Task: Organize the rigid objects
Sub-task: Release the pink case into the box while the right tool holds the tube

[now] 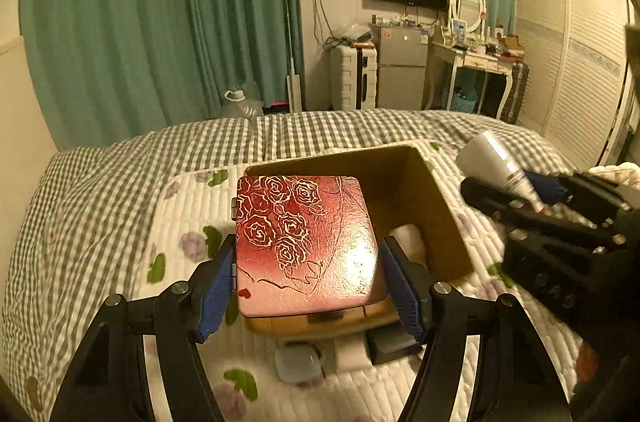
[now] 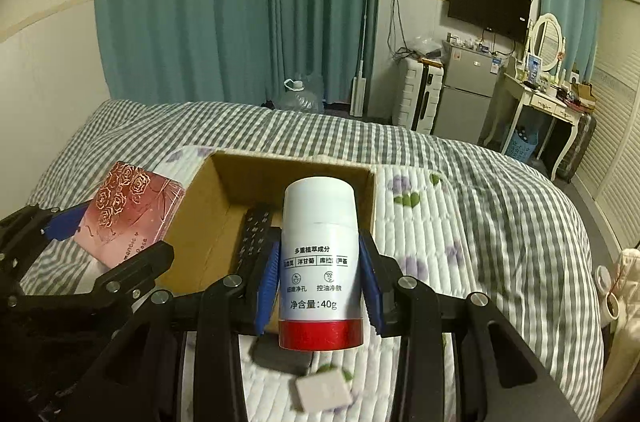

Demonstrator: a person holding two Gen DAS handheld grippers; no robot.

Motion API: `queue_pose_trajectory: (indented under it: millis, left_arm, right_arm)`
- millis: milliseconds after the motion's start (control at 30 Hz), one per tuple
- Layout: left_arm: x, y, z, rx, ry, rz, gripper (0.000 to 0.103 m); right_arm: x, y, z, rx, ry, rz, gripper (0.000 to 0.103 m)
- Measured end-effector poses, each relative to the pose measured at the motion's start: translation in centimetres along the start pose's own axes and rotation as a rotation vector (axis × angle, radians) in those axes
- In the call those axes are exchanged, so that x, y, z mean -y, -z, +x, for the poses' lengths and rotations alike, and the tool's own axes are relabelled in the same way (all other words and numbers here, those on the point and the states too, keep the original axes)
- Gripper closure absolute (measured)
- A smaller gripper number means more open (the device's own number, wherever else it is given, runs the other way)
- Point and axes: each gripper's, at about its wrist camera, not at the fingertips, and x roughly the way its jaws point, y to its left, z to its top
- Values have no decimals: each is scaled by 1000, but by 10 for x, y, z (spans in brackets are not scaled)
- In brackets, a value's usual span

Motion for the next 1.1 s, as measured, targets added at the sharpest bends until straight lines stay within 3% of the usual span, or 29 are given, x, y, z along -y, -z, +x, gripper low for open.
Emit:
queue_pose_trajectory:
  millis: [267,433,733,833,1100]
  left_arm:
    - [7,11,77,-101,-13,5,33]
    - [14,21,100,-122,-15,32,33]
    - [15,27,106,-126,3,1,31]
    - [12,21,95,-92,-3,-10,21]
    - [-9,1,68,-25,-53,-24,20]
  right_arm:
    - [19,-8,58,-47,8,7,67]
    - [27,4,83,-79,-10,11,67]
    - [31,10,93,-94,-22,22,67]
    - [30,10,91,-95,-21,24,67]
    - [20,4,98,-105,-45,37,67]
